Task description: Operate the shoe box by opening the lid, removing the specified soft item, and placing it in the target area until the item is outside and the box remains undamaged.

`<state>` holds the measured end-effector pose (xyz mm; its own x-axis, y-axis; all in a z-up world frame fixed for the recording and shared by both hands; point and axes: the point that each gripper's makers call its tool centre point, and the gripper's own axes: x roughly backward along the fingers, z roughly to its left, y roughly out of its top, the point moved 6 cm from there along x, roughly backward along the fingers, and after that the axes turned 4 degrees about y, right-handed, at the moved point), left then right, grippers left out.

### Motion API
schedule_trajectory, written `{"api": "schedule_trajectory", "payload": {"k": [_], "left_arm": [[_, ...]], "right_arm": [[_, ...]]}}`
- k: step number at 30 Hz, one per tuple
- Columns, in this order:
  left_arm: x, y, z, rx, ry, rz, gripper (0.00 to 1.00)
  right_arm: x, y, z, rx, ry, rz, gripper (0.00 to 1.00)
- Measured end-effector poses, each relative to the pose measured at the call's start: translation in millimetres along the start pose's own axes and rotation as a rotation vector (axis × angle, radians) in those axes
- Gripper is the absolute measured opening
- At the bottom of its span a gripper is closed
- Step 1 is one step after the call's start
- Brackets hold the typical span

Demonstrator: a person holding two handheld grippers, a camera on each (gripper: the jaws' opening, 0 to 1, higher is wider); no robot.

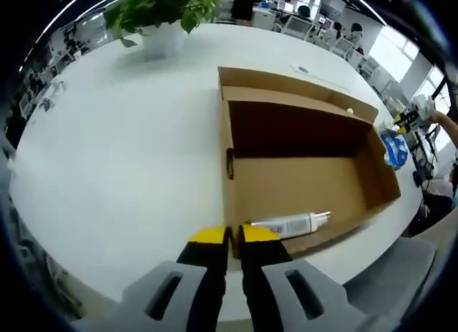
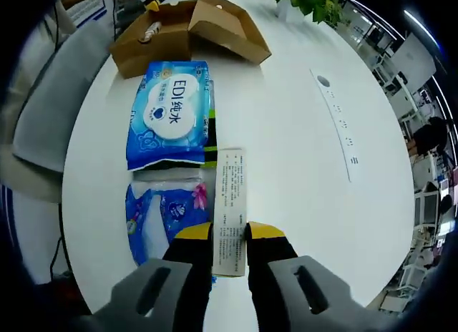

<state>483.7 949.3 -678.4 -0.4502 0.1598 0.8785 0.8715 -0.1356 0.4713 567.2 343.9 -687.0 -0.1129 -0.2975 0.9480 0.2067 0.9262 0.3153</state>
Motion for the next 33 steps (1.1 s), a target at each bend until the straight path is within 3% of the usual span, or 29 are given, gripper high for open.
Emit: {"api": "schedule_trajectory", "payload": {"k": [19,33], "left_arm": [[0.5,-0.3,-0.6,-0.008,0.002,0.0,0.03],[1.9,-0.8,-0.2,-0.021,0.001,-0.013,0.04]], "right_arm": [[1.1,-19.1,-3.3,0.03,-0.009,0.061,0.15],[2.4,-8.6,3.7,0.104,-0.008,0.088,0.16]]}}
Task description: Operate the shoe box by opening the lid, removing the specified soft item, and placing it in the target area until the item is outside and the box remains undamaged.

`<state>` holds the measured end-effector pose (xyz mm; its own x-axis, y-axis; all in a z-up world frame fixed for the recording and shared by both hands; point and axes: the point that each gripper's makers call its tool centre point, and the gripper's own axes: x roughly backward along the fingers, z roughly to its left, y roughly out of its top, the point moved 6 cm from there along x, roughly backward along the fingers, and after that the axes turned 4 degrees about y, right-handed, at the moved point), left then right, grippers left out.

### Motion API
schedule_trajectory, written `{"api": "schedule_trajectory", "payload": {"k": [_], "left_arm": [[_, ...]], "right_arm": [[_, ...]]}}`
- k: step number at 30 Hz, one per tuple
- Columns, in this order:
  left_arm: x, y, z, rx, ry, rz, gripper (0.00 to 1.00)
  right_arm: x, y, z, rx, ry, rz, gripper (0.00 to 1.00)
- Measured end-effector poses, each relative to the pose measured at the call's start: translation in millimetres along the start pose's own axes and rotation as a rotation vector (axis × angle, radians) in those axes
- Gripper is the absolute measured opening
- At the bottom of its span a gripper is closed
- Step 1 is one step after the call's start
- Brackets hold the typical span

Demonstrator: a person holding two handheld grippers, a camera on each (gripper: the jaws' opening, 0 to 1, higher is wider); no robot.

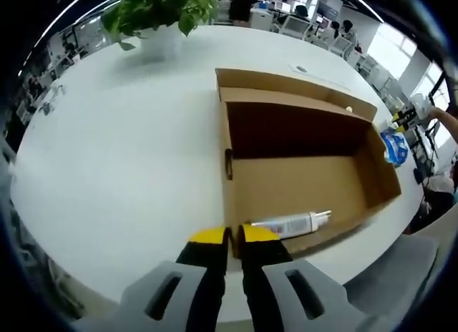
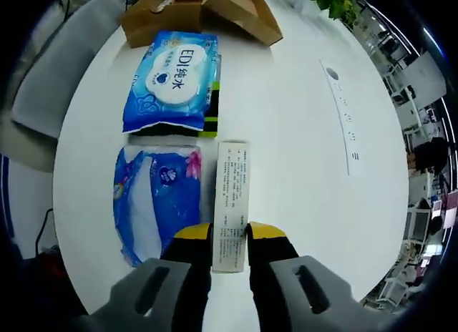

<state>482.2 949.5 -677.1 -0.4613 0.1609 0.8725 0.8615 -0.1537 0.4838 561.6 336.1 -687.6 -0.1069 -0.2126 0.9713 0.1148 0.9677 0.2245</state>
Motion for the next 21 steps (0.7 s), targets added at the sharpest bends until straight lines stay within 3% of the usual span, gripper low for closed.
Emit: {"api": "schedule_trajectory", "payload": {"k": [5,9,16,21], "left_arm": [[0.0,0.7,0.3,-0.016,0.0,-0.004,0.04],[0.8,2.3,-0.5,-0.057,0.001,-0.008,0.04],[10.4,5.5,-2.4,-0.181,-0.007,0.0,0.13],[20.6,13.5,-4.3,-0.275,-0.022,-0.011,0.18]], "right_arm": [[0.3,1.3,-2.5,-0.021,-0.012,0.001,0.17],[3.2,4.5,-3.8,-0.027,-0.035,-0.01,0.24],[15.1,13.0,0.5,-0.034,-0.081,-0.04,0.32],[28.6,22.7,5.7,-0.105,-0.13,-0.102,0.38]]}}
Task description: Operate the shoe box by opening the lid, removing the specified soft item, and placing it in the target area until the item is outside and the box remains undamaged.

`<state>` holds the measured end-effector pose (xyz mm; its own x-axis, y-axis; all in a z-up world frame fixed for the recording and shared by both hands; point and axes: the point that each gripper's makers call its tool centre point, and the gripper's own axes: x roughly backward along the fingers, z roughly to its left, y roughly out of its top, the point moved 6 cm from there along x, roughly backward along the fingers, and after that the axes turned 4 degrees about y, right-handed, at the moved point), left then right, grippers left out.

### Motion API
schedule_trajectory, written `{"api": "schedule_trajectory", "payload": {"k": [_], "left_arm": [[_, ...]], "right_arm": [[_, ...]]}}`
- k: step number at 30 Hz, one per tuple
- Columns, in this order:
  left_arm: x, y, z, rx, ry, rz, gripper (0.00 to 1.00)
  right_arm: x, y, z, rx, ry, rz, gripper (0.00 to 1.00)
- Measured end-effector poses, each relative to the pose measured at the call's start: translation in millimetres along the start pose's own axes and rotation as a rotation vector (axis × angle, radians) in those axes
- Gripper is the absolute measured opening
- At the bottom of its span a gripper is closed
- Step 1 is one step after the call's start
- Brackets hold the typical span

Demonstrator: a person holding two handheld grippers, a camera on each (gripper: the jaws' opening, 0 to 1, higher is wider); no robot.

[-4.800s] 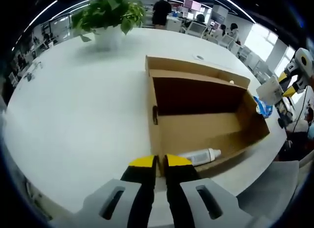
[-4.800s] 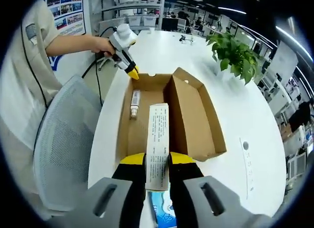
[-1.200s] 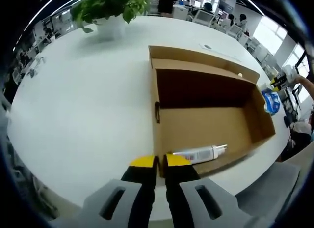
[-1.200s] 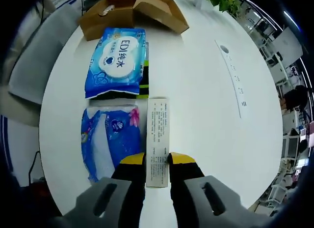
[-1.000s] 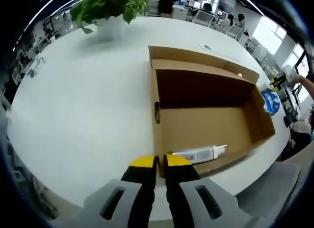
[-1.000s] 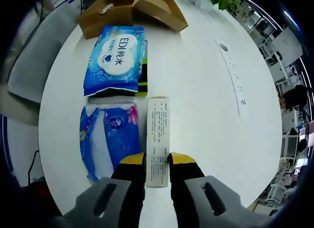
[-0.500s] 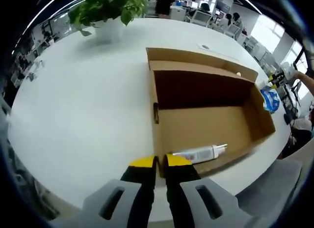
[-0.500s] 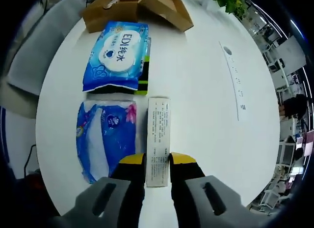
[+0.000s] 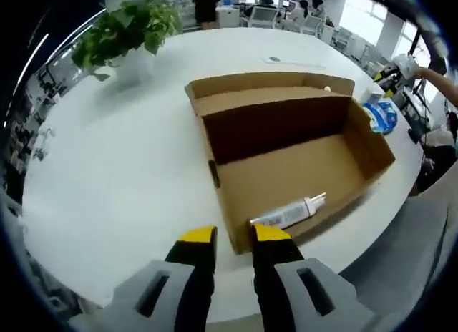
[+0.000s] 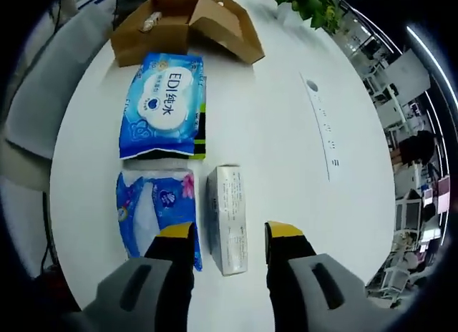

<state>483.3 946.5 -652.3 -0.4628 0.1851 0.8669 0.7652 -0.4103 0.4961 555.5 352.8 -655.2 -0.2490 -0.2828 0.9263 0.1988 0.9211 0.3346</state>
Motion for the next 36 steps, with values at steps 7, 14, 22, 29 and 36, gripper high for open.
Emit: {"api": "schedule_trajectory", "payload": {"k": [7,14,22,29,36], "left_arm": [[2.2,10.4,-4.7,-0.115,-0.06,0.008,0.23],[-3.4,17.7,-15.3,-0.291,-0.148,0.049,0.28],[-7.1,22.7,-26.5,-0.422,-0.244,0.067,0.33],[-13.4,29.2,-34.7,-0.535,-0.294,0.101,0.36],[-17.6,42.9,-38.2,-0.656,-0.307,0.135,0.35]], "right_arm": [[20.0,11.2,15.0,-0.123,-0.052,-0.078,0.5],[41.1,30.2,35.1,-0.271,-0.089,-0.229,0.61],[58.3,43.4,73.5,-0.331,-0.115,-0.296,0.7],[67.5,43.1,99.3,-0.427,-0.168,-0.342,0.78],[74.5,50.0,127.1,-0.492,-0.19,-0.409,0.86]]}}
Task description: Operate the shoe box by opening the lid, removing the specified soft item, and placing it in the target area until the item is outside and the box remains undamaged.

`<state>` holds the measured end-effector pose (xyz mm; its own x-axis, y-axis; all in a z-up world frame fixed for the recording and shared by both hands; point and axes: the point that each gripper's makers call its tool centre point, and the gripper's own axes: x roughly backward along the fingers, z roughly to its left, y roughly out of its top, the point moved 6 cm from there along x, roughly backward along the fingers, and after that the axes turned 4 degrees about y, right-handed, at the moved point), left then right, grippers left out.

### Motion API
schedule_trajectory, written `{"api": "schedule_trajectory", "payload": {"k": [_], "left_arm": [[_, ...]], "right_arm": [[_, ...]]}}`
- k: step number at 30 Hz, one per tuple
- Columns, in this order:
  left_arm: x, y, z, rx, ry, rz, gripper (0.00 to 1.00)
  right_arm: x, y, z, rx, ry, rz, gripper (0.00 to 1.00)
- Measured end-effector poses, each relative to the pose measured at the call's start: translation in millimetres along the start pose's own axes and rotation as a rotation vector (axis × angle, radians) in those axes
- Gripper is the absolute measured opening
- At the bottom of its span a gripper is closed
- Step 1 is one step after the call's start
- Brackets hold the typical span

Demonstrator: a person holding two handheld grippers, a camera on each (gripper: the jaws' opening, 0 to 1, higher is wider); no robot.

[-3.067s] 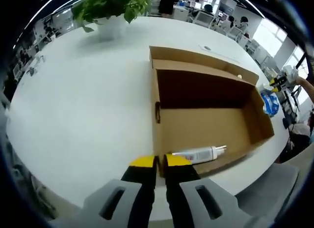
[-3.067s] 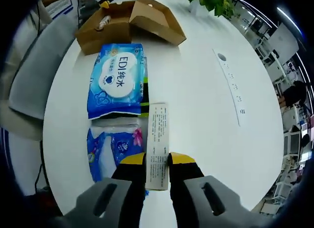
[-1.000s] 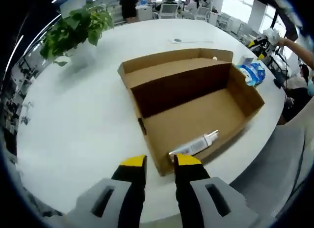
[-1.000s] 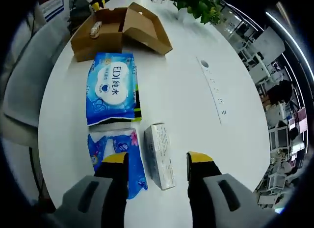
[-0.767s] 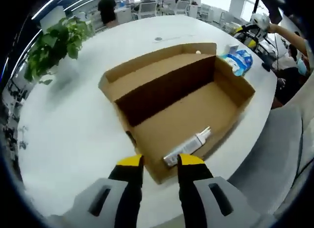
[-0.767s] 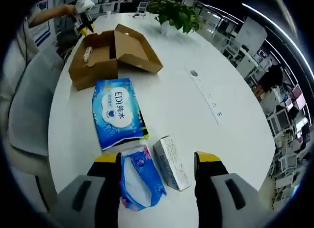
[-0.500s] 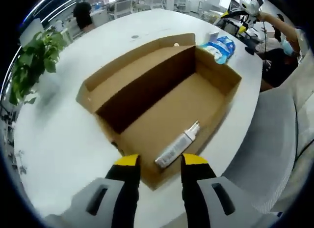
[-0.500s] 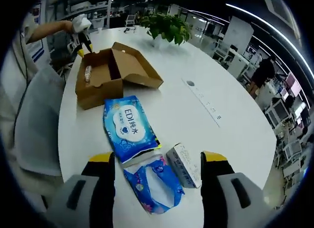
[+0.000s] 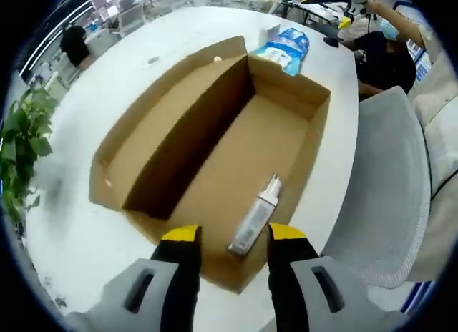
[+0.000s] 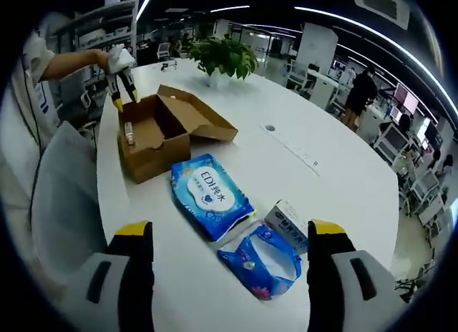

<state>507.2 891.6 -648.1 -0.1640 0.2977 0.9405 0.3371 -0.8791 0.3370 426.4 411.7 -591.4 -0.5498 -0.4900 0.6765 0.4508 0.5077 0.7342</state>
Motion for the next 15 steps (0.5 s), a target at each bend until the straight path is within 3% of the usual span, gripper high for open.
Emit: {"api": "schedule_trajectory", "payload": {"k": [9,15], "left_arm": [[-5.1,13.1,6.2,-0.129,-0.053,0.054,0.37],[-12.4,18.6,11.0,-0.242,-0.057,0.118,0.39]], "right_arm": [[5.4,2.8,26.1,-0.071,-0.052,-0.064,0.96],[10.4,5.9,43.2,-0.093,-0.076,-0.083,0.96]]}}
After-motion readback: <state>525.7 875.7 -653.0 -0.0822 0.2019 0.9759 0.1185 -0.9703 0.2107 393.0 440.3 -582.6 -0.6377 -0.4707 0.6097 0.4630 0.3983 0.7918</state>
